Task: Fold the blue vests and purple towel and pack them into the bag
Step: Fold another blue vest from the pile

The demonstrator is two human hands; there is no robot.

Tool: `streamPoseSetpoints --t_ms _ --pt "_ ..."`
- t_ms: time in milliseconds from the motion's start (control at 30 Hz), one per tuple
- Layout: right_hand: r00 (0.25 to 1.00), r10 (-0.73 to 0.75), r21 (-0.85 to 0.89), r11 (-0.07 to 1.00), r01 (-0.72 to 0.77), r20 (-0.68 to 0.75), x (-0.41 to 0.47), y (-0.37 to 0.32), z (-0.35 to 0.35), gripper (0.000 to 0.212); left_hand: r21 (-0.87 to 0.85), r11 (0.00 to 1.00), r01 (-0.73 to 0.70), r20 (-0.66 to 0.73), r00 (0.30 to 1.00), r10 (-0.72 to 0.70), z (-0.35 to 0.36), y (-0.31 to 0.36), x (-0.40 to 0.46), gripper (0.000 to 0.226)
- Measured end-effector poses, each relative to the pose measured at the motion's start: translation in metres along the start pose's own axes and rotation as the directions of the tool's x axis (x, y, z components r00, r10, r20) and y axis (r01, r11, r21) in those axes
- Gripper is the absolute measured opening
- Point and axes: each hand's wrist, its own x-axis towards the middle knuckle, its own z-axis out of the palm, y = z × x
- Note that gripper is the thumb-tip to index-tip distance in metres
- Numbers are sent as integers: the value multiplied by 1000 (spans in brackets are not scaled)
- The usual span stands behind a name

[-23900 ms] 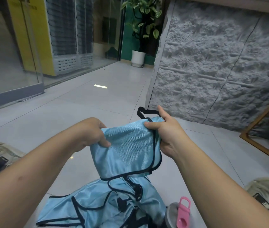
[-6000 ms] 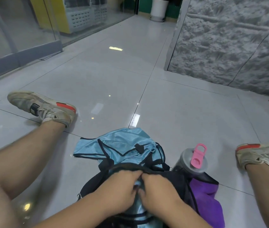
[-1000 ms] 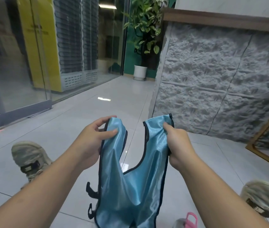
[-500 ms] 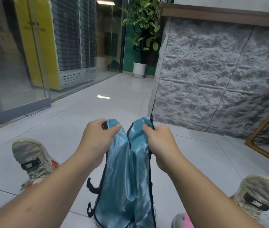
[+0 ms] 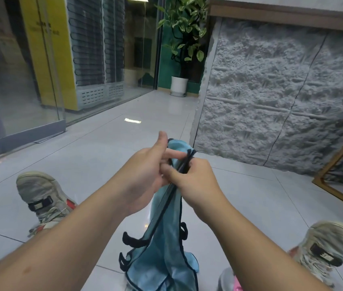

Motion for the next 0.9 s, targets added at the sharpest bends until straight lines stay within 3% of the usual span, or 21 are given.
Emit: streamPoseSetpoints --t_ms 100,200,267,333,433,533,600,667,733,833,900 --pt "990 61 126 991 -44 -131 10 1 -12 18 40 998 -38 29 999 37 -9 -1 1 49" --pt "986 109 216 973 -80 -128 18 -5 -29 19 173 979 -107 -200 970 141 -29 -19 15 12" --pt "990 108 278 957 -80 -88 23 -11 -39 18 313 950 -28 -250 962 110 -45 -41 24 29" --pt "995 91 339 938 -75 -32 26 -15 -48 16 433 900 46 -135 991 14 -55 -65 29 56" --pt "998 48 376 925 -58 37 31 -19 -54 17 507 861 38 75 993 -88 -59 -91 31 80" --pt "997 12 409 912 -41 72 35 -23 -57 18 409 913 16 53 998 -42 -58 -100 41 98" --pt "997 -5 434 900 -31 83 39 -25 -60 18 197 978 74 110 989 -97 -59 -99 49 81" --pt "994 -18 454 890 -33 108 42 -28 -61 19 156 982 107 225 964 -141 -61 -94 54 53" --pt "993 -23 454 890 -34 119 47 -28 -62 19 126 987 102 254 958 -132 -63 -95 57 43" --pt "996 -23 439 898 -16 83 55 -30 -64 19 129 991 46 174 982 -68 -65 -87 61 35" --pt "1000 -20 373 928 26 -20 64 -29 -66 18 177 984 -21 60 998 11 -71 -78 64 29"
